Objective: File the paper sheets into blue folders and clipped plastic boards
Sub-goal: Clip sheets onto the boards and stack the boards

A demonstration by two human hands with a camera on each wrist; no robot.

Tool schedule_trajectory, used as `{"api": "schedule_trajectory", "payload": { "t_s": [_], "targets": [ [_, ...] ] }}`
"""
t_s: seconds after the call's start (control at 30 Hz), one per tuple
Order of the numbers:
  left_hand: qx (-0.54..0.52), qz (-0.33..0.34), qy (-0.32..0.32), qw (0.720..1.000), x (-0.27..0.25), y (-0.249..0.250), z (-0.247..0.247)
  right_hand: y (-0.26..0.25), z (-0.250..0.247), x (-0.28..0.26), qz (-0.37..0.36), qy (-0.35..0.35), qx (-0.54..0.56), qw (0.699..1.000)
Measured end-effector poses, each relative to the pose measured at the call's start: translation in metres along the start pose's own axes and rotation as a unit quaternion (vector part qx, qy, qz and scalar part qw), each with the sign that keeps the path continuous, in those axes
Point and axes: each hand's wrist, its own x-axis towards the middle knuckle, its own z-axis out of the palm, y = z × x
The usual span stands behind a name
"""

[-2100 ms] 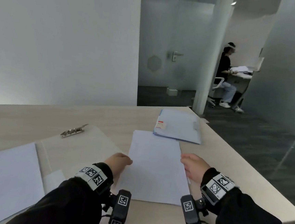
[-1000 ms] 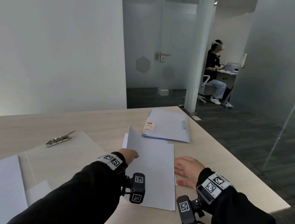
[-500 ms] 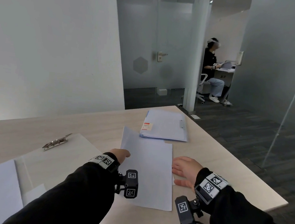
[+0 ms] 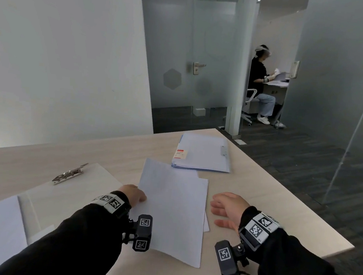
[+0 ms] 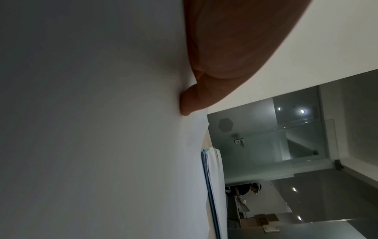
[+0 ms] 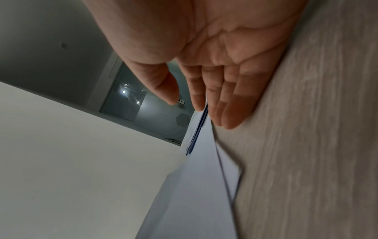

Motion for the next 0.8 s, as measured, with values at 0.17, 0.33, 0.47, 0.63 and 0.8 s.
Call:
{"api": "schedule_trajectory", "payload": {
  "t_s": [0.17,0.33,0.47,0.63,0.8],
  "targets": [
    [0.041,0.01,0.021,0.999,-0.007,-0.026,-0.026,-0.001,0.009,0.003,-0.004,0.011,-0.022,1.0],
    [-0.065,0.042,0.066,0.995,-0.017,-0.048,-0.046,0.0,0.029,0.002,-0.007,-0.014,-0.036,0.999],
    [-0.149,0.095,0.089,0.98,-0.028,-0.066,-0.053,0.001,0.041,0.002,-0.005,-0.028,-0.037,0.999],
    [-0.263,0.152,0.117,0.946,-0.044,-0.071,-0.049,-0.002,0.052,-0.001,-0.027,-0.094,-0.012,0.995],
    [-0.341,0.21,0.155,0.903,-0.056,-0.052,-0.044,-0.02,0.07,-0.008,-0.16,-0.096,0.028,0.982]
  ]
}}
